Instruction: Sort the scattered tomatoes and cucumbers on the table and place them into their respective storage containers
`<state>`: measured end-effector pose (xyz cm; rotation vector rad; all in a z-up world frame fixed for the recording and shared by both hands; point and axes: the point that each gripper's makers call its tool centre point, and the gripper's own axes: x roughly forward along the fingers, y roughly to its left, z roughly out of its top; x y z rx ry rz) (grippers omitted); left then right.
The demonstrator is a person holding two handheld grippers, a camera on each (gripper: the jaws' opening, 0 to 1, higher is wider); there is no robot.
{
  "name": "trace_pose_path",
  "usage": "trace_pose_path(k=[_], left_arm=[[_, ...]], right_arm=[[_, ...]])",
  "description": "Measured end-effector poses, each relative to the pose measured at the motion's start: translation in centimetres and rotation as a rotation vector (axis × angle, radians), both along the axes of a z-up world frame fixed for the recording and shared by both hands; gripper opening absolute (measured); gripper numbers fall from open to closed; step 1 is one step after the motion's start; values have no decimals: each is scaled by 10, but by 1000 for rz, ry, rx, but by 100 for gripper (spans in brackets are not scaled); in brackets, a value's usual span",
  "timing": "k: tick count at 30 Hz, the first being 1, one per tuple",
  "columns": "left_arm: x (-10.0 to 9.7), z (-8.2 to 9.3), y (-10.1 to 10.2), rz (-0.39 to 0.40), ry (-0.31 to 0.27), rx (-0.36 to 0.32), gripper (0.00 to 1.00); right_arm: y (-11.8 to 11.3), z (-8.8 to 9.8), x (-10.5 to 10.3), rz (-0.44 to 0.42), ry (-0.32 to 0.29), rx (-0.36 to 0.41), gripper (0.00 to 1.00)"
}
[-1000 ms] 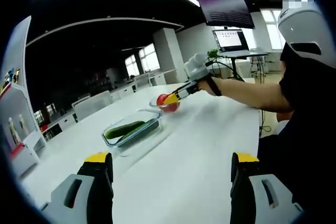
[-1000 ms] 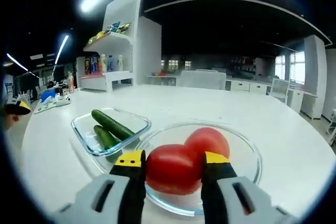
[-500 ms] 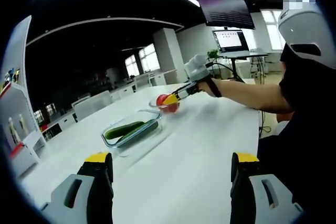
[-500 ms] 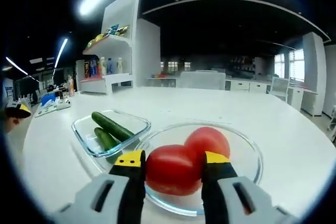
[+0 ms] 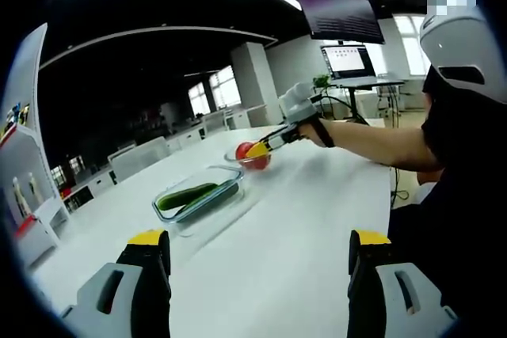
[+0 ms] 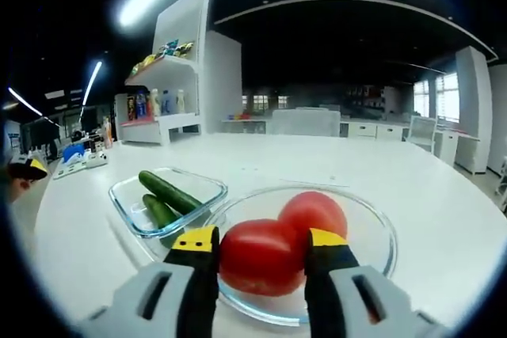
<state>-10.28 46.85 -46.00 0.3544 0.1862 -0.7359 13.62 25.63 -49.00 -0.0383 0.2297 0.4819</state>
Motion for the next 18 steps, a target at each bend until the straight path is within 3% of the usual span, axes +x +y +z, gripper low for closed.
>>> trace_pose_path(k=[18], left_arm=[[-1, 0, -2, -4, 1, 0, 92]], right_arm=[[-3, -3, 4, 0, 10, 20, 40]])
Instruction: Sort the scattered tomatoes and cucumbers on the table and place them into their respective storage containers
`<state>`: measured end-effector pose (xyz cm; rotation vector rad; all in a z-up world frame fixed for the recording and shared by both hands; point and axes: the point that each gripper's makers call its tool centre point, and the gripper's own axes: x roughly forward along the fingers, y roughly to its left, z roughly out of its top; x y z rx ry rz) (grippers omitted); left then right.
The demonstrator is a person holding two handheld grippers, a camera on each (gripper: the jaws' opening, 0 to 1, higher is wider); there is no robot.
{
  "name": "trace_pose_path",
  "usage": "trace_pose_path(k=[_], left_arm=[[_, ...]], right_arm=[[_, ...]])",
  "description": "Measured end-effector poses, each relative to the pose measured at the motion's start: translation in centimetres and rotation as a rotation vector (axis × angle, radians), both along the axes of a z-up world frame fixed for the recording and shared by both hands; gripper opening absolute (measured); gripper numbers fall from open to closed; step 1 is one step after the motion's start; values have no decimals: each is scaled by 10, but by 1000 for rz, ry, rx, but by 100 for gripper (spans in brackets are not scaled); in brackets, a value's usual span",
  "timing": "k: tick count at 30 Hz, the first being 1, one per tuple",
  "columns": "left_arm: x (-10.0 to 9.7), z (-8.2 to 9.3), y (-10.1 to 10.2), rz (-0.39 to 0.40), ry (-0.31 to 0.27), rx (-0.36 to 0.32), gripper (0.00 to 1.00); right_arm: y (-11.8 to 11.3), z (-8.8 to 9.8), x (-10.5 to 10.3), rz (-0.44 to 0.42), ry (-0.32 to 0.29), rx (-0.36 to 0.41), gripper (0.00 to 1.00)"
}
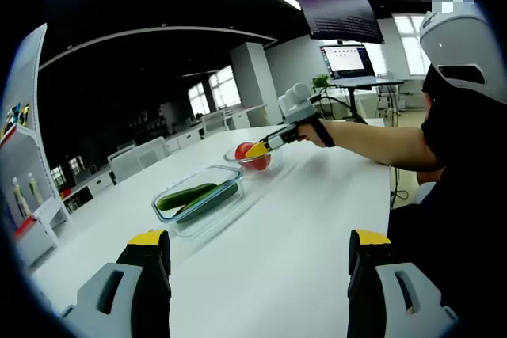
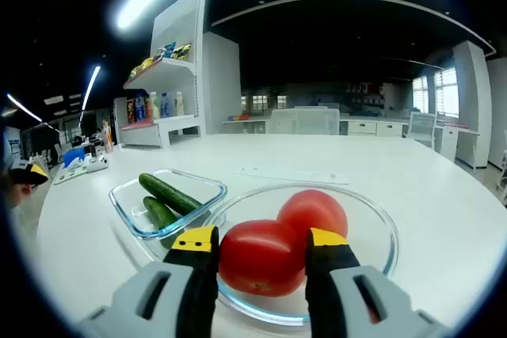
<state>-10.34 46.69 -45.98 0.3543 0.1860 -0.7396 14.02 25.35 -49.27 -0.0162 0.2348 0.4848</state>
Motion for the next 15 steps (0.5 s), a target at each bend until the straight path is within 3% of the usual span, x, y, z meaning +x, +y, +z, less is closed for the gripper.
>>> trace_pose_path(k=[15], left_arm=[[1, 0, -1, 0, -1, 2, 92]], right_arm=[[4, 3, -4, 22, -25, -11, 47]])
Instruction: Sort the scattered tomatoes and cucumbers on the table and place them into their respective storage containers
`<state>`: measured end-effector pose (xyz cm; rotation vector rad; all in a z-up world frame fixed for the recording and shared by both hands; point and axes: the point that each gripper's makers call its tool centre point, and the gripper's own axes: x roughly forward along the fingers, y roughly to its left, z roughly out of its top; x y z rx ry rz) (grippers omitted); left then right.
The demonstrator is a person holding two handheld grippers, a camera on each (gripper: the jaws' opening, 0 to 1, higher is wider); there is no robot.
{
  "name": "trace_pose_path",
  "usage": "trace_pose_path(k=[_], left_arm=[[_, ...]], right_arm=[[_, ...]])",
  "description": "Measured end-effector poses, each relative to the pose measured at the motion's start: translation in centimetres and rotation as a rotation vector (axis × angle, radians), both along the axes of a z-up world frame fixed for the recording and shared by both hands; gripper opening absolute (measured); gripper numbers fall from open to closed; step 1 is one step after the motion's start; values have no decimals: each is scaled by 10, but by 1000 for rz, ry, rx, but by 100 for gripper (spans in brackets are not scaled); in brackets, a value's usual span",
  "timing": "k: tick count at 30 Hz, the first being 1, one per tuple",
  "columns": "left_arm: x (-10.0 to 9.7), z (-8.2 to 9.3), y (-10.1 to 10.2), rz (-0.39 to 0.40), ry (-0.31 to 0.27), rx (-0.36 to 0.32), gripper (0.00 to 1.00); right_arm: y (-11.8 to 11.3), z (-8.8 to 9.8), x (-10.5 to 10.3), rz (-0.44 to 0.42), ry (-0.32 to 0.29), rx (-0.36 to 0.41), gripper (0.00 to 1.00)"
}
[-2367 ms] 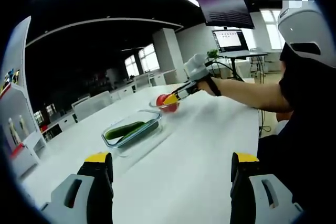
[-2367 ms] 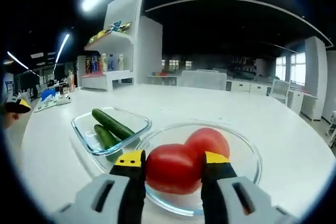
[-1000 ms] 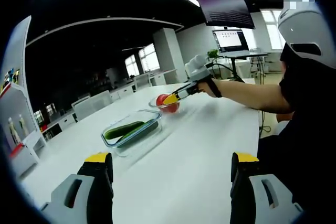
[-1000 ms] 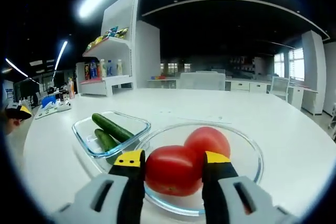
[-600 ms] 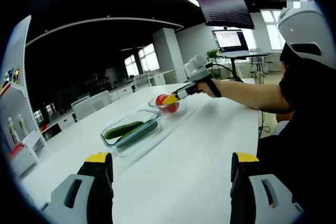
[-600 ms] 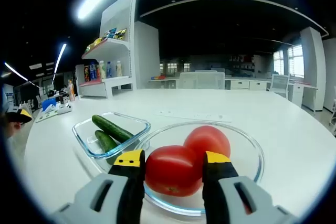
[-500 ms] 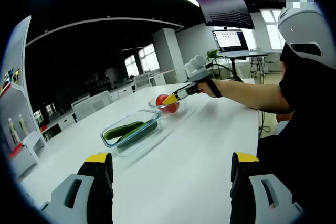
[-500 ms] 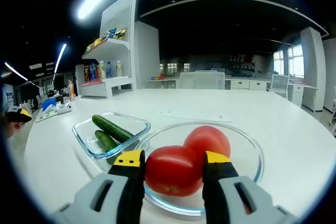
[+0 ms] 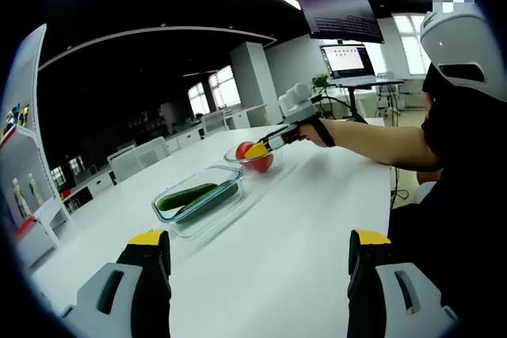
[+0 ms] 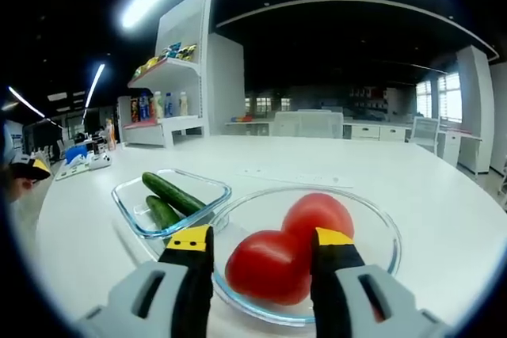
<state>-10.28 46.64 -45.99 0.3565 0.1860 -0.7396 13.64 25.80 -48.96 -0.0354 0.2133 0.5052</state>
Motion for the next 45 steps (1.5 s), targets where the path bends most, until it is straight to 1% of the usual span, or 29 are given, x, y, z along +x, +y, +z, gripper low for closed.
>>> trace_pose_path(k=[5, 9, 11, 14, 16, 17, 21, 25, 31, 32, 34, 38, 40, 41, 44, 45], left_arm=[[0, 1, 0, 0, -3, -1, 92], [0, 0, 1, 2, -1, 0, 92], [0, 1, 0, 0, 0, -2, 92], [0, 1, 1, 1, 0, -4, 92], [1, 1, 1, 3, 1, -5, 93], [1, 0, 1, 3, 1, -5, 93], [1, 0, 1, 4, 3, -5, 93], [1, 0, 2, 6, 3, -6, 93], [2, 1, 4, 14, 3, -11, 93], [2, 1, 4, 14, 3, -11, 93], [2, 0, 3, 13, 4, -9, 93], [2, 1, 2, 10, 2, -12, 93], [2, 2, 2, 11, -1, -12, 93], [2, 2, 2, 10, -2, -14, 93], [2, 3, 1, 8, -3, -16, 93], [2, 3, 1, 7, -3, -16, 93]], right_arm=[[0, 1, 0, -2, -7, -6, 53], [-1, 1, 0, -7, -12, -18, 66], [-2, 1, -2, -10, -14, -29, 69], [-1, 0, -3, -6, -9, -33, 82], [0, 1, -4, 0, -5, -28, 95], [1, 2, -5, 0, -8, -28, 97], [3, 4, -6, 2, -23, -58, 97], [4, 5, -13, 23, -20, -50, 97], [-1, 18, -34, 47, -45, -57, 97], [-3, 21, -41, 55, -52, -59, 97], [1, 24, -55, 108, -39, -31, 97], [-6, 31, -80, 136, -44, -10, 97], [-11, 32, -90, 146, -46, -20, 97], [-15, 31, -99, 159, -42, -36, 97], [-29, 25, -124, 183, -8, -73, 97], [-31, 24, -129, 185, -3, -82, 97]])
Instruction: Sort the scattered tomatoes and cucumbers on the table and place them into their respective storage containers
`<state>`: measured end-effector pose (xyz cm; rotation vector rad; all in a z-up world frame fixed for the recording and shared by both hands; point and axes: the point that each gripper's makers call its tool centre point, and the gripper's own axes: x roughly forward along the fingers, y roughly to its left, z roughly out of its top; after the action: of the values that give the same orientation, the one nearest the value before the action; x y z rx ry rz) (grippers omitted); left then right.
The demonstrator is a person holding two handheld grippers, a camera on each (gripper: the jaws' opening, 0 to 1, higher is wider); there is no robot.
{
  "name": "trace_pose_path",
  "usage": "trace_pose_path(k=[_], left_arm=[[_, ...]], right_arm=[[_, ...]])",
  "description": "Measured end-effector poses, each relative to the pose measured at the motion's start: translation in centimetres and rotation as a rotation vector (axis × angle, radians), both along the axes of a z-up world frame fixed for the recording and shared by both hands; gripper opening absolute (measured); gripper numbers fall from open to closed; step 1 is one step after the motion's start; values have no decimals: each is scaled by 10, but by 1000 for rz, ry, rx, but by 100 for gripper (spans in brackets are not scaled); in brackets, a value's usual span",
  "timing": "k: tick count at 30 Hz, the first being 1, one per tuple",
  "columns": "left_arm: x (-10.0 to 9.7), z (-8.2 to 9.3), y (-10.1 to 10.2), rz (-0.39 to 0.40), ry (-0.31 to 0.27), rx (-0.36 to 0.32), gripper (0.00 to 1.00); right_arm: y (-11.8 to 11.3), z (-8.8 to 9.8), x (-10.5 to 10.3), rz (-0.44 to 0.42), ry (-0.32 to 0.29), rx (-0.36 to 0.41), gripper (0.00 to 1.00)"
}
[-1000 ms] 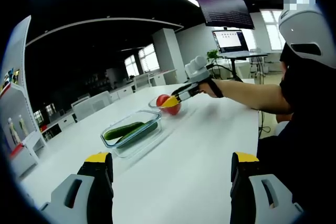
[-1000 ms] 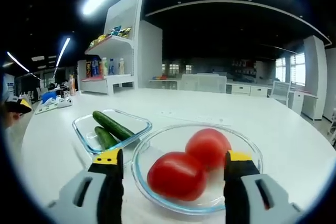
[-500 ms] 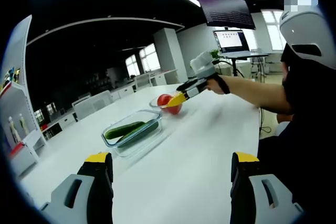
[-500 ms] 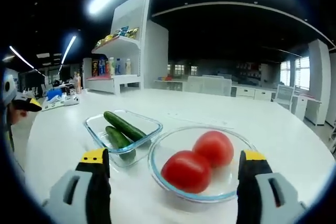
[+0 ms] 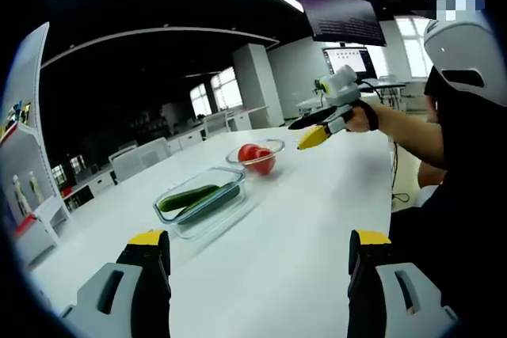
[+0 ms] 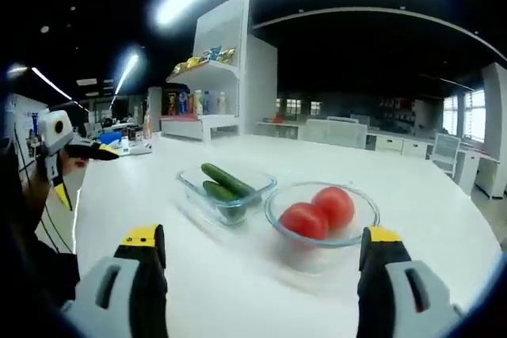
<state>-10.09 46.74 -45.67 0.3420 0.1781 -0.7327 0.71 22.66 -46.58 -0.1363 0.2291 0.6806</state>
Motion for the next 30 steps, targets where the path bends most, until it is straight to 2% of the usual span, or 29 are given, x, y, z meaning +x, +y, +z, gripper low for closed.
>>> trace_pose_path(k=[3, 7, 10, 14, 22, 30], left_arm=[[0, 0, -2, -4, -1, 0, 93], [0, 2, -6, -12, -5, 1, 93], [-2, 4, -8, -18, -12, -2, 93], [-3, 7, -9, -15, -19, -3, 93], [-9, 13, -12, -20, -33, 3, 94], [-11, 15, -13, -23, -35, 12, 94]], right_arm=[[-16, 6, -18, -20, -27, -36, 97], [-30, 13, -41, -29, -30, -76, 97], [-36, 19, -58, -24, -34, -114, 97], [-41, 27, -74, -22, -32, -122, 97], [-40, 42, -89, 4, -46, -86, 97], [-38, 39, -88, 10, -43, -94, 97]])
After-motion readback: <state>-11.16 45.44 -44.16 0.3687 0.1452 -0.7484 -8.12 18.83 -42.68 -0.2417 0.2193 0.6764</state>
